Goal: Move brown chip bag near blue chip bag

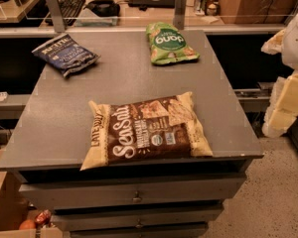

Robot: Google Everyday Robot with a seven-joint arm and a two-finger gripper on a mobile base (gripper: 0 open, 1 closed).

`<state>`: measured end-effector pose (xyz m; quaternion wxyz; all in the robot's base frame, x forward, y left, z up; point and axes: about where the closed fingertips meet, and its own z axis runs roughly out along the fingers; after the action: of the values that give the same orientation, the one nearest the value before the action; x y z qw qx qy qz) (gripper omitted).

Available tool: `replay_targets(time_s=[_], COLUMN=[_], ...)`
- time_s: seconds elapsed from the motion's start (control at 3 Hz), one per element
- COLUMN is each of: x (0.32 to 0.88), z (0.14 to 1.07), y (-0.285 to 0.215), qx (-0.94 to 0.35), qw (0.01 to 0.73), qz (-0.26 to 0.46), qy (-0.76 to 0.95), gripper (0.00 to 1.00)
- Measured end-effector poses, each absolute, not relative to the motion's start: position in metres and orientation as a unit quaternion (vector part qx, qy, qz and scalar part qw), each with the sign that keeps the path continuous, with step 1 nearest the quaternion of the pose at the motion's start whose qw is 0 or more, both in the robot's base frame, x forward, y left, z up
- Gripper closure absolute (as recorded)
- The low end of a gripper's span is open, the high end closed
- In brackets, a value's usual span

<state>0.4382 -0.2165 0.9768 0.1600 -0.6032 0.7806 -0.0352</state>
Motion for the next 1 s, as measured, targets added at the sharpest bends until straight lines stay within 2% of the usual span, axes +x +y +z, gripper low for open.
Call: replay_targets(time_s=[0.67, 1.0], x=[0.443, 0.457], z=[0.970, 0.937], y=[-0.208, -0.176], qx=[-0.611, -0.635], qw=[0.168, 0.182], qz=[-0.019, 0.034], qy=[0.773, 0.750], gripper=[0.00, 0.00])
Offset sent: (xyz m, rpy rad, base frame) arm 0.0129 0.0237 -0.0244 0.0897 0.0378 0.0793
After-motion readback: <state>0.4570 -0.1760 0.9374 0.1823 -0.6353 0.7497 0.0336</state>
